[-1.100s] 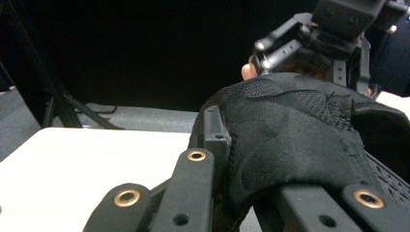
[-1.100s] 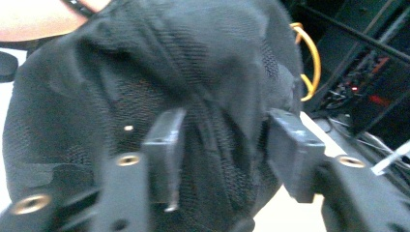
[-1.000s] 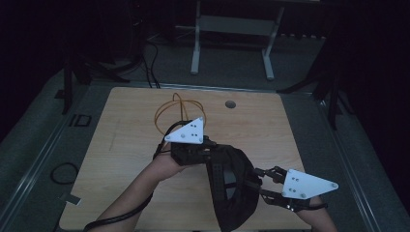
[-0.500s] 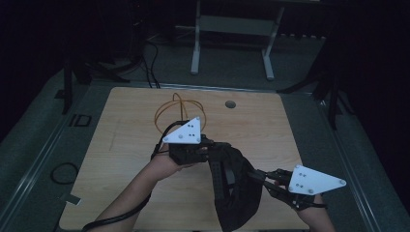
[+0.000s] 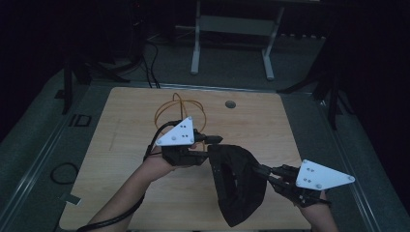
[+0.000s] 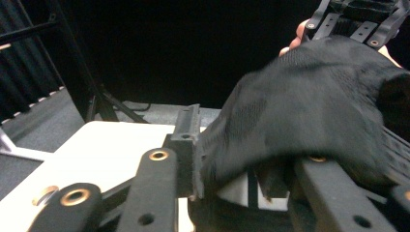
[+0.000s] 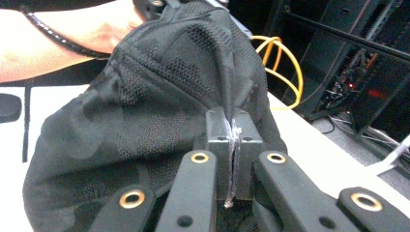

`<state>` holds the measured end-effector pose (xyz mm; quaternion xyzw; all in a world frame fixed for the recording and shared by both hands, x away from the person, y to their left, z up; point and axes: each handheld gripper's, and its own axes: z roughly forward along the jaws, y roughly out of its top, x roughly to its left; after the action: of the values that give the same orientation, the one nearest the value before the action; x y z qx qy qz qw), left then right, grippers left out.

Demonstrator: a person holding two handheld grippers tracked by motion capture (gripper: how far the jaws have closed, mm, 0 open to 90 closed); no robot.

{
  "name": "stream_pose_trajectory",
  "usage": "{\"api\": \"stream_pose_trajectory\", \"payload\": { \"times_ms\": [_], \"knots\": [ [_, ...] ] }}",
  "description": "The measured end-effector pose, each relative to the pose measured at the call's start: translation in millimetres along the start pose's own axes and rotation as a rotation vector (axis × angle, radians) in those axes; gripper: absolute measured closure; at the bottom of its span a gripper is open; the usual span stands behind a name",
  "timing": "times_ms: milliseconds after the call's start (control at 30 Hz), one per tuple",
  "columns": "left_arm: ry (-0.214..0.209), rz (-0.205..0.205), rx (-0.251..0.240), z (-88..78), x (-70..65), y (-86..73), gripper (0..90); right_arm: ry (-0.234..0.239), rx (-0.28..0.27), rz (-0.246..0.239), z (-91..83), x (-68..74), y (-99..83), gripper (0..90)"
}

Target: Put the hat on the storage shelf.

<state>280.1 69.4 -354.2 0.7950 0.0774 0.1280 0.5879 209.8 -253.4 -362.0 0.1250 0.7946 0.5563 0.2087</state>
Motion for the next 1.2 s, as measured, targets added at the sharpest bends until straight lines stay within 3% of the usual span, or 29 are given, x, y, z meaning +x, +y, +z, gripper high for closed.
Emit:
{"api": "stream_pose_trajectory", "payload": {
  "times_ms": [267,467,600,900,1000,1067,1200],
  "knots": [
    [0.047,0.013,0.028,-16.6,-2.8,-0.1,62.7,-0.031,-0.008,0.033,-3.0,-8.1,1.8,88.7],
    [0.145,0.016,0.031,-33.0,-1.3,-8.4,60.4,-0.07,-0.018,0.054,-7.6,-14.9,3.9,88.7],
    [0.181,-0.007,0.003,-44.1,0.5,-14.9,58.9,-0.094,-0.023,0.074,-9.7,-19.5,5.5,88.7],
    [0.24,-0.038,-0.002,-68.5,-2.2,-28.7,55.8,-0.175,-0.054,0.106,-9.5,-33.7,12.6,88.7],
    [0.256,-0.046,0.009,-74.8,-2.6,-35.2,50.8,-0.183,-0.059,0.112,-8.1,-37.9,14.8,88.7],
    [0.284,-0.079,0.021,-83.2,-1.0,-48.6,44.6,-0.193,-0.059,0.118,-3.7,-45.7,18.8,88.7],
    [0.299,-0.11,0.025,-90.9,-0.1,-65.2,35.2,-0.207,-0.055,0.121,1.9,-53.2,23.6,88.7]
  ]
}}
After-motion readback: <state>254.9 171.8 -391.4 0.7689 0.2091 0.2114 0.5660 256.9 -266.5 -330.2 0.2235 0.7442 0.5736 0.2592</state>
